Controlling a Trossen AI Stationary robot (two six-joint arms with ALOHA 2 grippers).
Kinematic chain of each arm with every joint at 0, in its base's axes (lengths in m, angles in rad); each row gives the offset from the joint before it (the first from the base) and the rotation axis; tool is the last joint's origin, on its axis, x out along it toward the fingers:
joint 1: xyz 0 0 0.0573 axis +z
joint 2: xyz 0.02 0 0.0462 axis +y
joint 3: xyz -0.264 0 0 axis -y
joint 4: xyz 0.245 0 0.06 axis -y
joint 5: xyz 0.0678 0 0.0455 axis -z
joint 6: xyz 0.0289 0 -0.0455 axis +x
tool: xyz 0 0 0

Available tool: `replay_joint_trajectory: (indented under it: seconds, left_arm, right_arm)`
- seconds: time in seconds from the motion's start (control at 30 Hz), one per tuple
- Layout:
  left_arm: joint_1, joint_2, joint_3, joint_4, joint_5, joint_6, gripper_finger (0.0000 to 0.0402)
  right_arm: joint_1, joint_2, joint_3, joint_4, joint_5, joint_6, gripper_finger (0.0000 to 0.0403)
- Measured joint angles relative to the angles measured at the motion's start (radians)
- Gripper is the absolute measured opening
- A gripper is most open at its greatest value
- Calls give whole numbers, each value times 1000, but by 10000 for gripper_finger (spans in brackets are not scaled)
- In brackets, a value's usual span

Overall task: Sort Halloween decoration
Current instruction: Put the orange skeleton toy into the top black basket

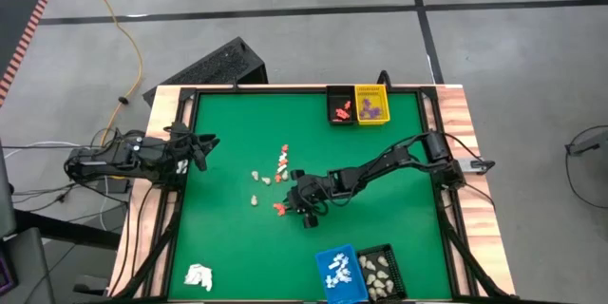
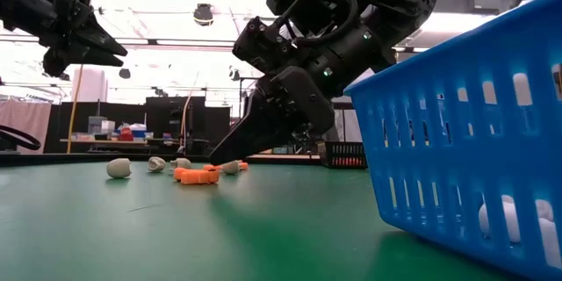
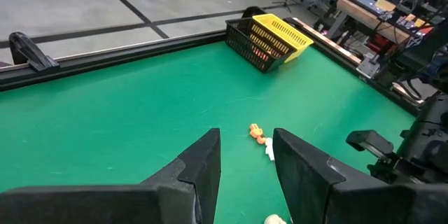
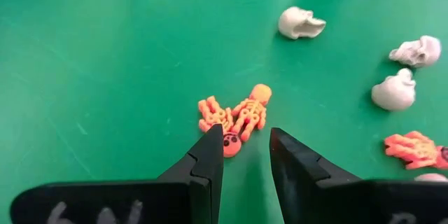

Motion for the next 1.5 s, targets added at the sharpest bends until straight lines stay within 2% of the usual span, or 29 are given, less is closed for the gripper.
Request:
replay_joint_trajectory:
  seconds: [1.13, 1.5]
  left_arm:
    - [0, 0, 0, 1, 0, 0, 121]
    - [0, 0, 0, -4, 2, -4, 121]
  right_arm:
    - [10, -2, -1, 59, 2, -15, 113]
    - [35, 93, 46, 58, 6, 5, 113]
